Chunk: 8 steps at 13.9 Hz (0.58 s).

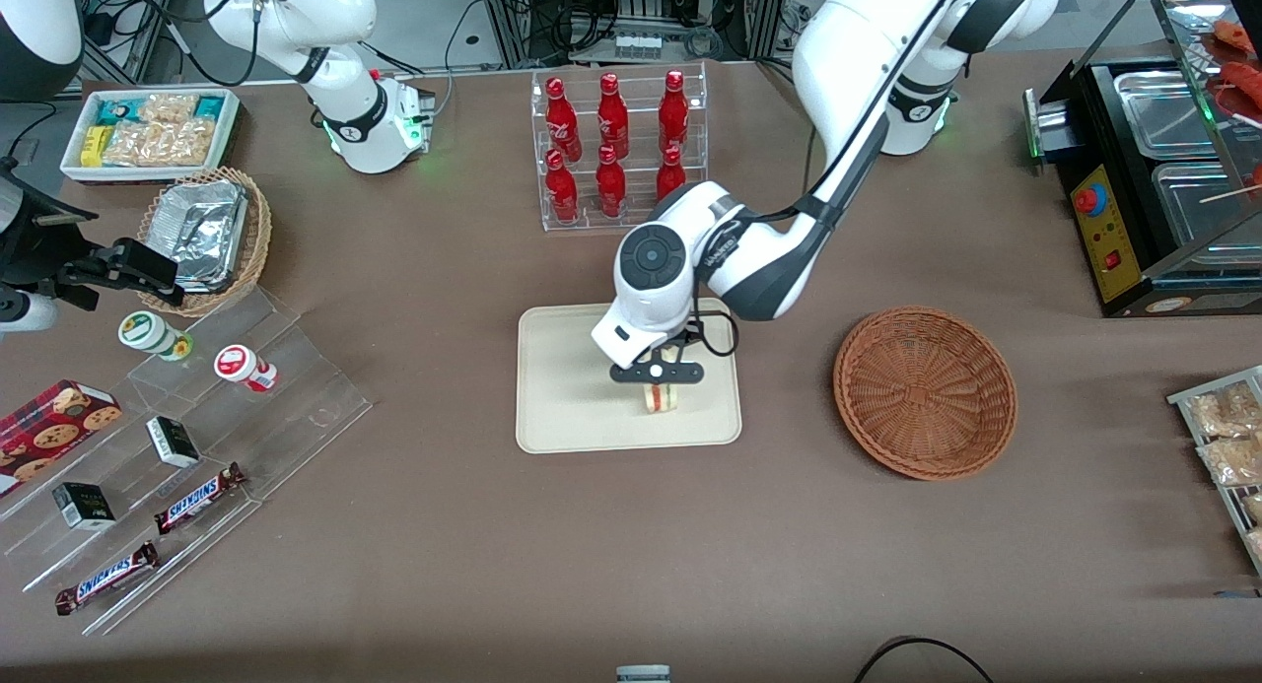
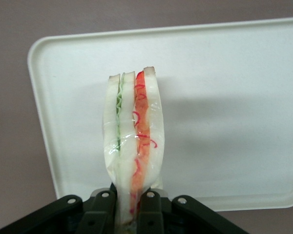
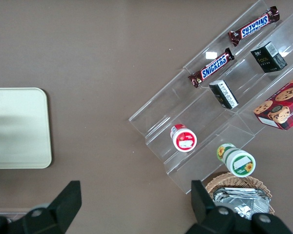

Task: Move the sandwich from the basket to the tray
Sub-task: 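Lift the sandwich and carry it over the cream tray, then lower the sandwich onto the tray and open the left gripper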

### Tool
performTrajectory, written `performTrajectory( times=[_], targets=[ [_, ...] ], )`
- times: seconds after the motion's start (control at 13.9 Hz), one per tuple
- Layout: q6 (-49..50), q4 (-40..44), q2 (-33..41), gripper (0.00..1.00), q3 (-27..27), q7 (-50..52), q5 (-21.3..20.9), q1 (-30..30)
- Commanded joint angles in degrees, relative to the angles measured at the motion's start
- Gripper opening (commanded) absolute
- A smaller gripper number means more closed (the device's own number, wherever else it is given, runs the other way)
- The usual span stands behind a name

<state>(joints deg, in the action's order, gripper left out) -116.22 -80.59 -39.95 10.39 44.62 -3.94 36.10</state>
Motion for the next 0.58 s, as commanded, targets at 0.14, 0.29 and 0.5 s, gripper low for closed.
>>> performTrajectory(
  times=[0.14, 0.29, 0.5],
  targets=[
    [-3.8, 2.0, -3.7, 0.00, -0.9, 3.5, -1.1, 3.5],
    [-3.9, 1.8, -4.3, 0.00, -0.9, 4.1, -2.3, 4.0],
    [-5.1, 1.8, -5.2, 0.00, -1.0, 4.7, -2.4, 4.0]
  ],
)
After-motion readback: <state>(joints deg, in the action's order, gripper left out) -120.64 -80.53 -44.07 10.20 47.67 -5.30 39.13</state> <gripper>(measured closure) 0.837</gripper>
